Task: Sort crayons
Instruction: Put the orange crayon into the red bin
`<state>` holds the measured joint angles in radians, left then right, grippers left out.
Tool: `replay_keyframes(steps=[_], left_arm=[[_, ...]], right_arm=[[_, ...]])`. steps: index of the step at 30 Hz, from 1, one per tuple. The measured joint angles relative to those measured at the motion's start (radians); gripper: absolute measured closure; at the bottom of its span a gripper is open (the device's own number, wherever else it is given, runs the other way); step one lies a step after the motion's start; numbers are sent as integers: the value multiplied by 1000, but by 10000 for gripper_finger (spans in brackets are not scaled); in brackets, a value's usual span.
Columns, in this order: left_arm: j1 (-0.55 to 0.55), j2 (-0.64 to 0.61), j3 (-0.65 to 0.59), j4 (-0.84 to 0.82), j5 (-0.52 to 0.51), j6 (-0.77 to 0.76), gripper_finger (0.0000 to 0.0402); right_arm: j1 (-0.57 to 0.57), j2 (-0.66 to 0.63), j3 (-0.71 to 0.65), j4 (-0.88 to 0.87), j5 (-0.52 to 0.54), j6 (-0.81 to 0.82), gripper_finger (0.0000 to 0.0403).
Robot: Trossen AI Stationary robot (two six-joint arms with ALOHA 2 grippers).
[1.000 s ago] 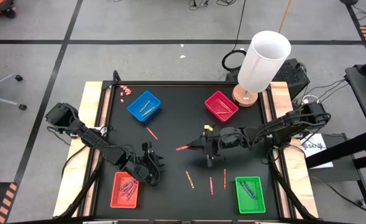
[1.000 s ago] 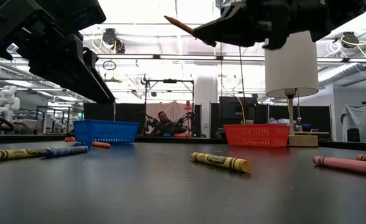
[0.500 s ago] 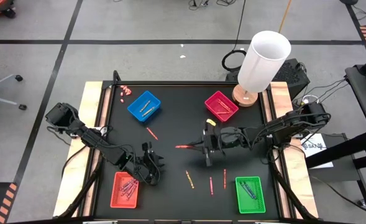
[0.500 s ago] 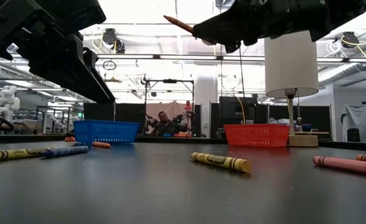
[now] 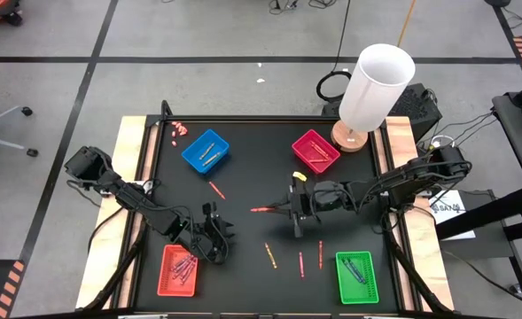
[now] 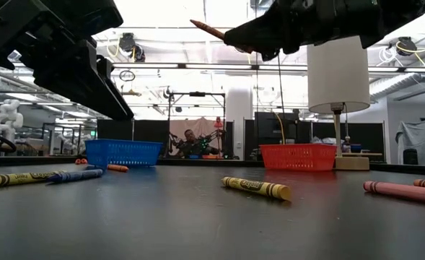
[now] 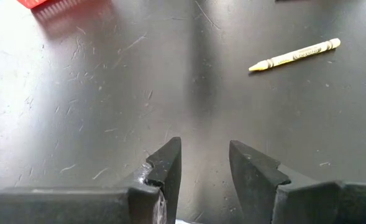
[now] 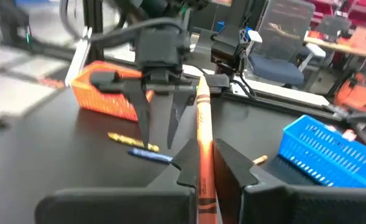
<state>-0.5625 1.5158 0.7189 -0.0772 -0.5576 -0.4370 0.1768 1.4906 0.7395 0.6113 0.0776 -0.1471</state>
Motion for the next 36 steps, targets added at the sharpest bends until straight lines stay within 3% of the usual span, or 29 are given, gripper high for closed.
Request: replay_keyframes(steps=[5, 12, 17, 27, 36], left_arm=[[0, 0, 0, 0, 0, 0, 268], [0, 0, 0, 0, -1, 0, 268], [0, 0, 0, 0, -1, 0, 268], [0, 0, 0, 0, -8, 0, 268], [0, 0, 0, 1, -8, 0, 268]], right_arm=[[-2, 0, 0, -34, 55, -198, 388], [-9, 0, 0, -91, 321, -307, 388], [-39, 0, 0, -233, 476, -299, 388], [-128, -139, 0, -567, 443, -93, 388], [-208, -299, 1, -766, 444, 53, 388]])
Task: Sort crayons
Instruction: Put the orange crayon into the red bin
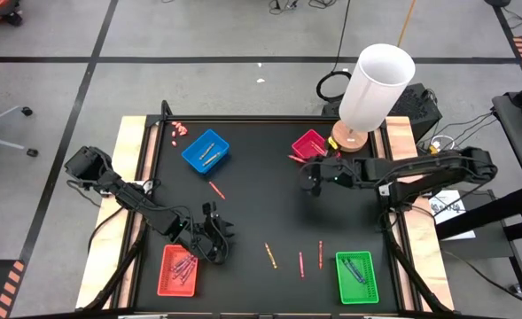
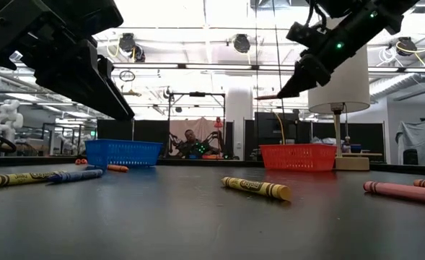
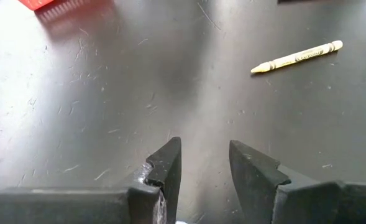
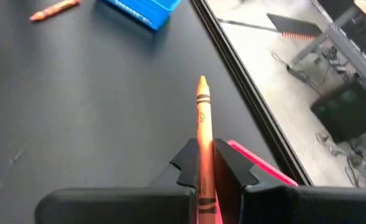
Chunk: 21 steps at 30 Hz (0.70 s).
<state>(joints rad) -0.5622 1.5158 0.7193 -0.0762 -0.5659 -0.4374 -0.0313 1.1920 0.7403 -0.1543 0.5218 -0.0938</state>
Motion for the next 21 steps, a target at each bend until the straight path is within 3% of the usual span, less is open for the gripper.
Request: replay_keyframes(steps=[9, 21], left_arm=[[0, 0, 0, 0, 0, 0, 268], [0, 0, 0, 1, 0, 0, 268]], right_arm=[[-102, 16, -2, -93, 1, 107, 388], [-224, 49, -107, -24, 1, 187, 388]])
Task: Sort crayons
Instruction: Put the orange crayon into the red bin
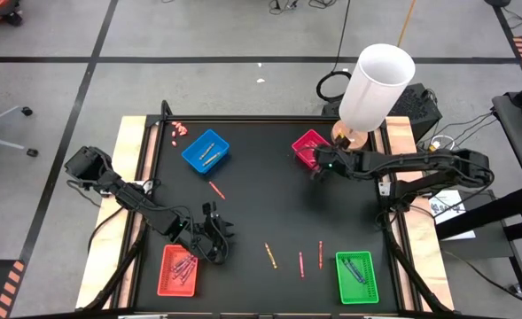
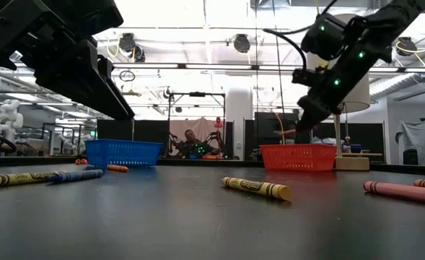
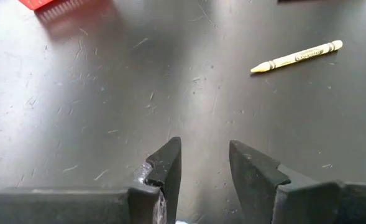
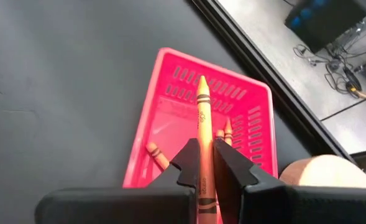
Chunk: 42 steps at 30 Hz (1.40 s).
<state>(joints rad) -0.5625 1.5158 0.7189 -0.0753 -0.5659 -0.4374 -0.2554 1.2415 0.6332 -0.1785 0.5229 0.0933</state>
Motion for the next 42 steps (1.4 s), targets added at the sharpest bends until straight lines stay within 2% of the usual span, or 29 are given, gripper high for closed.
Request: replay_keyframes(steps=[10, 24, 28, 34, 39, 42], left_arm=[[0, 0, 0, 1, -8, 0, 268], [0, 0, 0, 1, -11, 0, 268], [0, 0, 0, 0, -11, 0, 268], [0, 0, 0, 0, -12, 6, 268], [0, 0, 0, 14, -14, 6, 268], [0, 0, 0, 17, -15, 6, 268]], right_arm=[[-19, 0, -59, 47, 3, 19, 379], [-7, -19, -64, 68, -2, 33, 314], [76, -111, -50, 74, -38, 14, 310], [231, -267, -49, 52, -162, 15, 310], [371, -292, -49, 7, -166, 3, 310], [444, -280, -49, 2, -233, -7, 310]])
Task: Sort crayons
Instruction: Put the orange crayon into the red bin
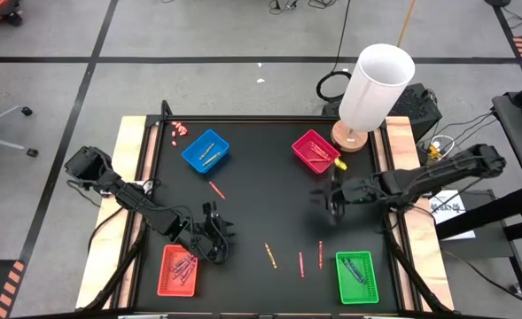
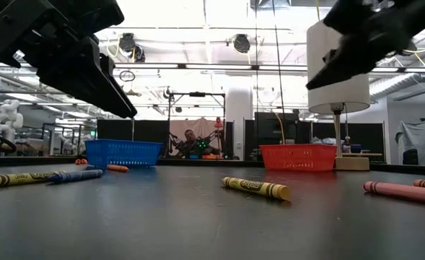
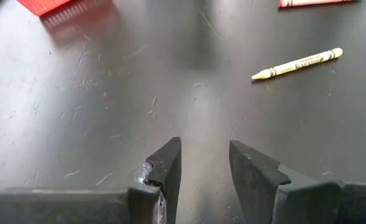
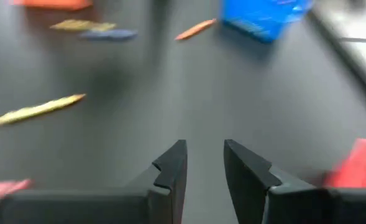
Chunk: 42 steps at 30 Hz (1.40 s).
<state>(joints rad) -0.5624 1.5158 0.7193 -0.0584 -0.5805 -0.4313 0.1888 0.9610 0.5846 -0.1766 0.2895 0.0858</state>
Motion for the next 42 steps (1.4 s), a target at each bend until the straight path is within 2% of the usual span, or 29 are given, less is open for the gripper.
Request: replay_keyframes(steps=[4, 9, 14, 24, 31, 35, 42], left_arm=[[0, 0, 0, 0, 0, 1, 268], [1, 0, 0, -1, -28, 3, 268], [1, 0, 0, -1, -30, 1, 268], [1, 0, 0, -1, -30, 1, 268], [1, 0, 0, -1, -30, 2, 268], [1, 0, 0, 0, -30, 2, 268], [0, 0, 0, 31, -30, 26, 268]], right_arm=[[110, 0, 0, -46, -84, 24, 310], [230, 7, 0, -57, -77, 100, 310], [315, 52, 0, -47, -9, 165, 309], [373, 227, 2, 111, -7, 171, 309], [376, 356, 98, 80, -55, 150, 309], [376, 436, 189, -17, -57, 99, 307], [376, 590, 418, -380, -88, -27, 290]])
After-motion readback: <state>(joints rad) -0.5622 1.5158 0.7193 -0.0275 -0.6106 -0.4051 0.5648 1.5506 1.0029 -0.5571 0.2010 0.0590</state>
